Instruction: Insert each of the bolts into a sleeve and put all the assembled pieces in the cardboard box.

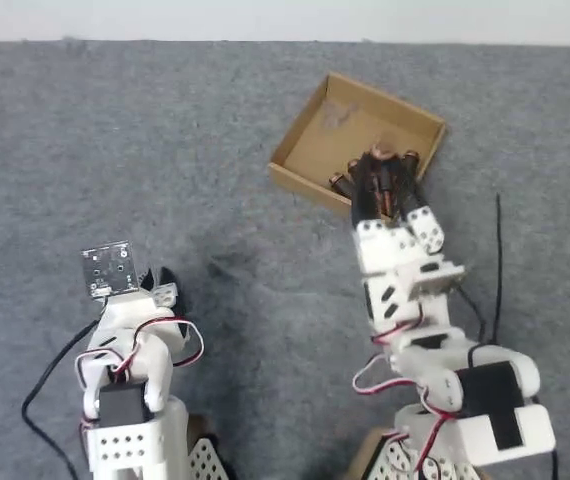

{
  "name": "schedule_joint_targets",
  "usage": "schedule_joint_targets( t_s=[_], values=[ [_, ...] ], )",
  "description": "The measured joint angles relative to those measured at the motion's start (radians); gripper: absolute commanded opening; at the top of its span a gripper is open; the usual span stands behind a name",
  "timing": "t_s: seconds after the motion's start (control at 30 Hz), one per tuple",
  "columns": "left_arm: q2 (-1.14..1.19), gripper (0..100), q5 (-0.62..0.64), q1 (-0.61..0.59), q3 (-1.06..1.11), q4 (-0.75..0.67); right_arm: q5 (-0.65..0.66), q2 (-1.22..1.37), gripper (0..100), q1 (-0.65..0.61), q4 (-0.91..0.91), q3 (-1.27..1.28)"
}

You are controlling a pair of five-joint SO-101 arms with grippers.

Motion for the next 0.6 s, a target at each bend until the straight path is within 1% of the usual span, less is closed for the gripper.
schedule_joint_targets(
  t_s=[0.13,0.2,0.6],
  values=[
    [0.000,1,0.002,0.000,0.000,0.000,0.000,0.000,0.7,0.035,0.110,-0.095],
    [0.000,1,0.000,0.000,0.000,0.000,0.000,0.000,0.7,0.044,0.193,-0.147],
    [0.000,1,0.000,0.000,0.000,0.000,0.000,0.000,0.7,0.048,0.855,-0.446]
  ],
)
